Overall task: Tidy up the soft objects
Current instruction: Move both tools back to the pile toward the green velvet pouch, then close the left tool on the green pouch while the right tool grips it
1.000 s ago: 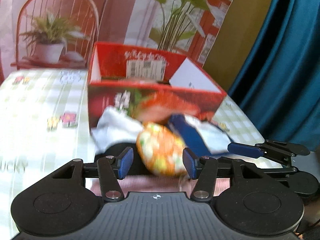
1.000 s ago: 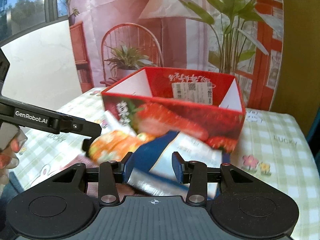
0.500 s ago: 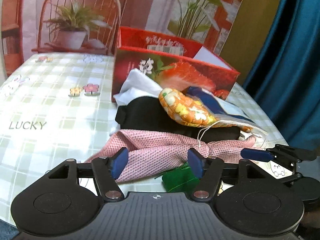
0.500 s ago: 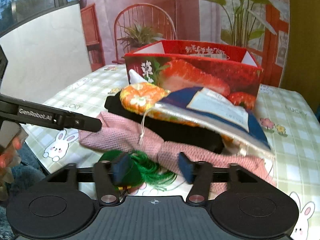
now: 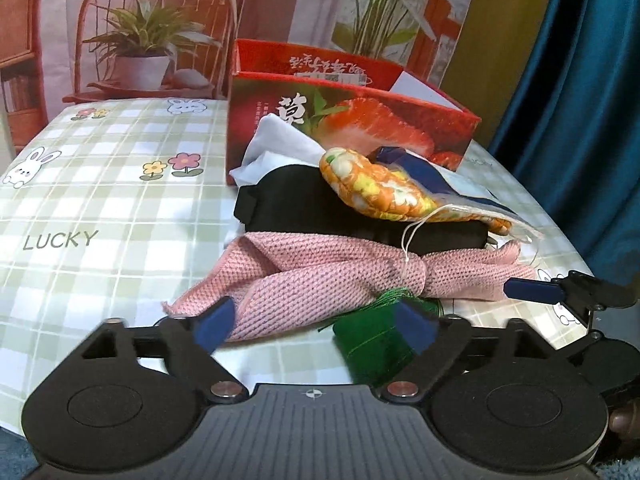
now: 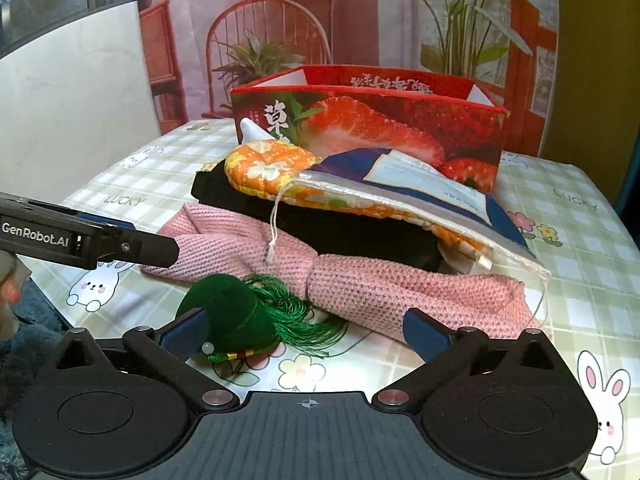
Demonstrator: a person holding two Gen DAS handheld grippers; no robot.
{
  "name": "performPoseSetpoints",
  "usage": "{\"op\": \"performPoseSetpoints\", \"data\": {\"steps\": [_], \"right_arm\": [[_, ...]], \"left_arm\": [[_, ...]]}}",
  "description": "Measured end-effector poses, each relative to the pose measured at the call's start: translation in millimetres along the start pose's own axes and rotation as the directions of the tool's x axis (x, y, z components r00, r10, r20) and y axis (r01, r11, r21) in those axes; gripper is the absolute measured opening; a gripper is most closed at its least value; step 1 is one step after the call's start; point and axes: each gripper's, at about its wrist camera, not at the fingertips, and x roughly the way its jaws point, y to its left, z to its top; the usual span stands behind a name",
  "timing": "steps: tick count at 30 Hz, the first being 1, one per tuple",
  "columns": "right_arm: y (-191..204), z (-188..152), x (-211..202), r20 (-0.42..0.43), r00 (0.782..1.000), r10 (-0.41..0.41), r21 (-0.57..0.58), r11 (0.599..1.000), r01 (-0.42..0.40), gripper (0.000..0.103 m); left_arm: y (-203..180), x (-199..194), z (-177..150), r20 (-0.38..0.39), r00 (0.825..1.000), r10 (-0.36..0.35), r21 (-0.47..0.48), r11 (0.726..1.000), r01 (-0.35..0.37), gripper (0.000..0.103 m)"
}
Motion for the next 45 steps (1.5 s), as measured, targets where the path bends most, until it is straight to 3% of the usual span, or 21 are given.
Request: {"op": "performPoseSetpoints", "data": {"steps": [5, 17, 19, 23, 27, 30, 34, 45], "right_arm": [[3.3, -3.0, 1.7, -0.007, 1.000, -0.010, -0.013, 1.000, 0.010, 0.102], [8.8, -8.1, 12.0, -0.052, 0.998, 0.042, -0.026, 0.999, -0.043, 0.102], [9.5, -9.7, 13.1, -0.057, 0.997, 0.046, -0.030, 0.998, -0.048, 0.098], [12.6, -11.7, 17.3, -0.071, 0.995, 0.068, -0.051, 0.996, -0.072, 0.080], [16.5, -13.0, 20.0, -0.071, 0.993, 0.097, -0.078, 0.992, -0.103, 0.070], [18.6, -13.8, 22.2, -0.058, 0.992, 0.113, -0.090, 0.989, -0.118, 0.065], [22.1, -15.1, 24.4, -0.049, 0.990, 0.129, -0.112, 0.985, -0.134, 0.062], [28.4, -15.9, 29.9, -0.030, 0.989, 0.144, -0.153, 0.977, -0.146, 0.061]], "left_arm": [[1.1, -0.9, -2.5, -0.010, 1.000, -0.027, -0.007, 1.000, 0.027, 0.099], [2.7, 6.7, -7.7, -0.030, 0.997, -0.073, -0.042, 0.997, 0.072, 0.100], [2.9, 8.0, -8.6, -0.027, 0.995, -0.100, -0.054, 0.994, 0.099, 0.098], [2.4, 12.4, -10.6, -0.039, 0.986, -0.160, -0.064, 0.985, 0.158, 0.080], [3.8, 19.7, -13.7, -0.055, 0.975, -0.217, -0.095, 0.973, 0.211, 0.063], [2.2, 26.7, -16.5, -0.070, 0.966, -0.248, -0.109, 0.965, 0.240, 0.056], [-1.2, 34.0, -18.6, -0.074, 0.957, -0.279, -0.115, 0.956, 0.270, 0.055], [1.4, 41.7, -21.1, -0.055, 0.954, -0.296, -0.117, 0.950, 0.288, 0.051]]}}
